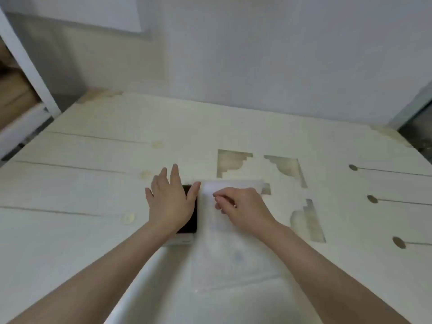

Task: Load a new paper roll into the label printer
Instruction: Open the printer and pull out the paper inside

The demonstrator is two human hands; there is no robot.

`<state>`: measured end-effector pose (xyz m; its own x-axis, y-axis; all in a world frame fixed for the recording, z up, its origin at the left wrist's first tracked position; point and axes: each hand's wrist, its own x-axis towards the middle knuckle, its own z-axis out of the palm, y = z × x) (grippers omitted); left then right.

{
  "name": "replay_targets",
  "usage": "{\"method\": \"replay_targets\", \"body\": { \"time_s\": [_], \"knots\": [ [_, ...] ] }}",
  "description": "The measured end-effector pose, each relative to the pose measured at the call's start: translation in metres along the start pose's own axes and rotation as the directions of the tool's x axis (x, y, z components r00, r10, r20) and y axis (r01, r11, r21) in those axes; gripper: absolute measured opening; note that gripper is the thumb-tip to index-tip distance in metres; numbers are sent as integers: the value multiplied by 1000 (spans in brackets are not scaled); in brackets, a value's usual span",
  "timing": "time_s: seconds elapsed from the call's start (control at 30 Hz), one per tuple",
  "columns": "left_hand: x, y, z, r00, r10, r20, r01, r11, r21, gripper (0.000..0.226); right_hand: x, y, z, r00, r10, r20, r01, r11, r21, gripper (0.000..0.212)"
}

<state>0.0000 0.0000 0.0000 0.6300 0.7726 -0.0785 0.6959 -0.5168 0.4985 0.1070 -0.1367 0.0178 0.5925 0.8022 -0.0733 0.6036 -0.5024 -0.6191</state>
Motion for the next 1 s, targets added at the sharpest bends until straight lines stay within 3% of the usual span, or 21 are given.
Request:
{"method": "replay_targets", "body": {
  "time_s": [0.1, 0.2, 0.47, 0.57, 0.67, 0.8, 1.0],
  "knots": [
    [-4, -19, 12, 994, -46, -98, 31, 989, -142, 67, 0, 7, 30, 998, -59, -8, 60, 998, 31, 26],
    [-5, -32, 14, 990, -105, -96, 72, 951, -300, 60, -4, 9, 52, 997, -77, -8, 77, 997, 27, 28],
    [-37, -56, 30, 984, 54, -169, -121, 901, -416, 52, -48, 7, 78, 990, -55, -129, 56, 998, 6, 32],
    [-67, -57, 33, 984, 107, -145, -169, 831, -531, 62, -76, 5, 80, 997, -33, -69, 38, 996, 78, 31],
    [-84, -65, 30, 996, 82, -40, -88, 741, -666, 69, -95, 5, 78, 999, -29, -37, 34, 990, 136, 34],
    [-92, -73, 27, 993, 114, 26, -55, 655, -754, 38, -106, 7, 81, 997, -31, -68, 46, 975, 220, 35],
    [-90, -77, 33, 975, 218, 31, -67, 428, -901, 34, -106, 12, 90, 984, -46, -175, 110, 920, 377, 46]
  ]
}}
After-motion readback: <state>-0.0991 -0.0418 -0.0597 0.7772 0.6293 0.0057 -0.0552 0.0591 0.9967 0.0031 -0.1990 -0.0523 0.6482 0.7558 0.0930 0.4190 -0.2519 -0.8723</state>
